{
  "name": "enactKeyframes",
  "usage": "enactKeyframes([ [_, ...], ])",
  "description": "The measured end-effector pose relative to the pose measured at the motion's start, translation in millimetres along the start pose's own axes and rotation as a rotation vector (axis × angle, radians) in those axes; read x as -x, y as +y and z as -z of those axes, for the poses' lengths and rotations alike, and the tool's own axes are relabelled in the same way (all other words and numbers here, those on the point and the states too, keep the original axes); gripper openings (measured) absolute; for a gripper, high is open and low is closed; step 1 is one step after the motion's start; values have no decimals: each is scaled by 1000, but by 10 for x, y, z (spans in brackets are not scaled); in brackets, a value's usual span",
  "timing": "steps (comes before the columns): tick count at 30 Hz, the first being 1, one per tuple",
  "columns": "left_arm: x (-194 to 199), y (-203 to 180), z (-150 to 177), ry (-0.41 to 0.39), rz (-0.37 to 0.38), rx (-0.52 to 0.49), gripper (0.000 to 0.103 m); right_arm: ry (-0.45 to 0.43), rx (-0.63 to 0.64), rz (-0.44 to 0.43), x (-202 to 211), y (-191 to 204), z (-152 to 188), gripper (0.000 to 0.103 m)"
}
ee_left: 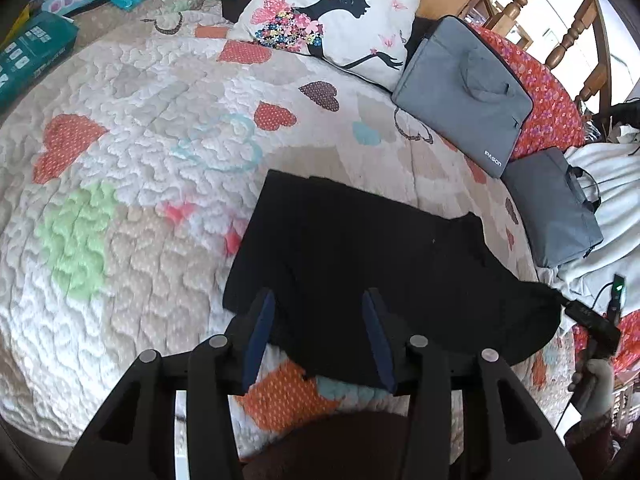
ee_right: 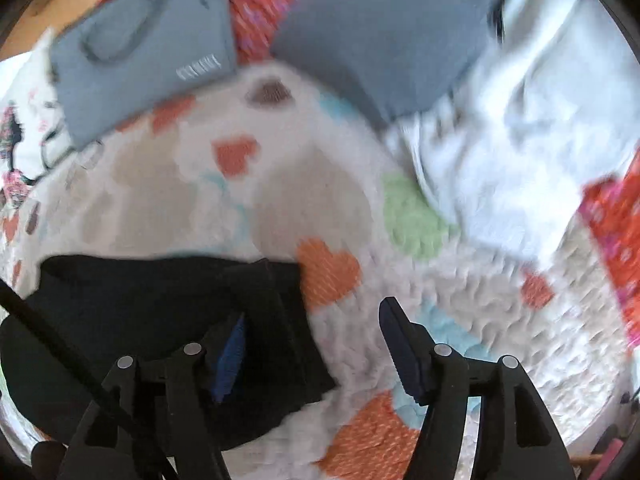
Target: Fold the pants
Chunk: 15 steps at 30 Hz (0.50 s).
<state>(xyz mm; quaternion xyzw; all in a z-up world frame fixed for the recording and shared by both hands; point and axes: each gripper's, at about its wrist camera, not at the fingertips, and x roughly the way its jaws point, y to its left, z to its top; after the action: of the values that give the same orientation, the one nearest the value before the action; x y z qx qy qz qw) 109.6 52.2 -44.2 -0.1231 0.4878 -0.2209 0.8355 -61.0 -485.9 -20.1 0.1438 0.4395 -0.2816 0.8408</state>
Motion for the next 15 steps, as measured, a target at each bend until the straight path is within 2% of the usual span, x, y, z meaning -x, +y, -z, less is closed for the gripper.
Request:
enactKeyframes([
  [1,-34,7,-28,2,1,4,45,-19,43,15,85,157,-29,78],
  [3,-52,7,-58,3,5,9,45,-24,135,52,137,416,-40,80],
  [5,-19,24,-62,-12,28,11,45,-5,197,153,16,444,36,80],
  [8,35,123,-49,-21,51,24,45,86,139,310,-326,3,215,78],
  [9,47,164,-50,-22,52,27,45,134,85,367,-417,-245,305,75],
  [10,52,201,-58,-20,51,29,45,148,46,376,-405,-375,351,66],
  [11,53,217,-70,-20,52,28,45,143,0,357,-335,-479,370,65],
  [13,29,210,-132,-22,67,25,45,54,-30,262,-33,-445,328,65],
  [14,8,192,-164,-21,76,23,45,19,-14,192,69,-330,268,65],
  [15,-25,155,-203,-20,85,22,45,-2,8,74,165,-157,190,69],
])
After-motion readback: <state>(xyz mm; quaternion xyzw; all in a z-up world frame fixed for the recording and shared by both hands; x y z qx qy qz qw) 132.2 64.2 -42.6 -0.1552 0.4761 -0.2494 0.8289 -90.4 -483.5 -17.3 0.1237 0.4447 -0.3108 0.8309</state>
